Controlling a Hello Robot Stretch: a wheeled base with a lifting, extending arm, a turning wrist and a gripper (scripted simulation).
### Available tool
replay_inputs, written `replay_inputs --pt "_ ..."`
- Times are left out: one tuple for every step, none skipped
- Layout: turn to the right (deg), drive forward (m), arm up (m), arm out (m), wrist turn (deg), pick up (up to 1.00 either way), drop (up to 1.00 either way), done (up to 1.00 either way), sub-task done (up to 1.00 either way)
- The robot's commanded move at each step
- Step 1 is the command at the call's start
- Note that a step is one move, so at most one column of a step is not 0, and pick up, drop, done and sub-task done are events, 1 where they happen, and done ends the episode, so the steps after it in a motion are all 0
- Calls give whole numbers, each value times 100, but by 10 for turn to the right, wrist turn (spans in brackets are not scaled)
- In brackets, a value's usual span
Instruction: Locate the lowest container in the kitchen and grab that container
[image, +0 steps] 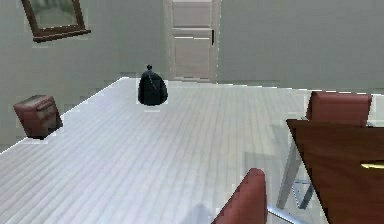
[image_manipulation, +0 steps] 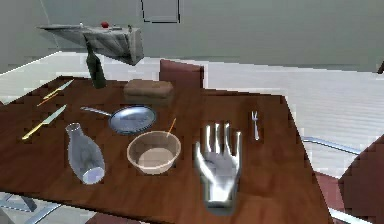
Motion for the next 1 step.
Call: replay_inputs --pt "0 0 50 0 0 0 0 0 0"
